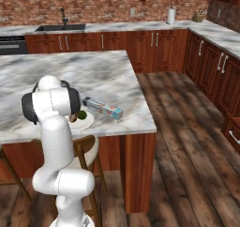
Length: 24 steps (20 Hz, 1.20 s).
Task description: Retrieve the tupperware and aluminum foil from the cabinet and place them on the dining counter near the plate with lime and mushroom to prepare for storing leftovers.
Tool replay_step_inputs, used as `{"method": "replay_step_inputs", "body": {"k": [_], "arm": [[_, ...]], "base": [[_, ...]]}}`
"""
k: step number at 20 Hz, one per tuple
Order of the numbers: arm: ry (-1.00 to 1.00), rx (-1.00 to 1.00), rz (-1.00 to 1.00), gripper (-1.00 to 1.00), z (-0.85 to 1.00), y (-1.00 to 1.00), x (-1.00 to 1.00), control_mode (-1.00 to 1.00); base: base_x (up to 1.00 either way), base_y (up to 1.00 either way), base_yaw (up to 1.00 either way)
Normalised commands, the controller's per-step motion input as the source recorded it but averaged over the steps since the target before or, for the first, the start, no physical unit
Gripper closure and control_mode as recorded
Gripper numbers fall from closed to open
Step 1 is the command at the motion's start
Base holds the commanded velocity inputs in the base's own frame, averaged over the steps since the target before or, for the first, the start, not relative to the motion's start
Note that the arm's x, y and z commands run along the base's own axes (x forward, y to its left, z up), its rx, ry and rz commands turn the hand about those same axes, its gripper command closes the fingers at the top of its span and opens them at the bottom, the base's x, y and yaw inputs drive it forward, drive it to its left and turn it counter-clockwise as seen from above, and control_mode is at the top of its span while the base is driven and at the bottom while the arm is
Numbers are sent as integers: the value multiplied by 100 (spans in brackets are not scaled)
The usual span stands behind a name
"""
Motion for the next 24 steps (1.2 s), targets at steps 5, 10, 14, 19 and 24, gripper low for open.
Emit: {"method": "replay_step_inputs", "body": {"k": [5,10,14,19,24], "arm": [[-5,0,4,100,-24,5,65,-100],[-4,0,1,100,-17,25,67,-100],[-5,0,0,100,-14,39,58,-100],[-12,0,0,100,-4,44,43,-100],[-19,0,0,-100,2,18,10,-100]], "base": [[0,0,0],[0,0,0],[0,0,0],[0,0,0],[0,0,0]]}}
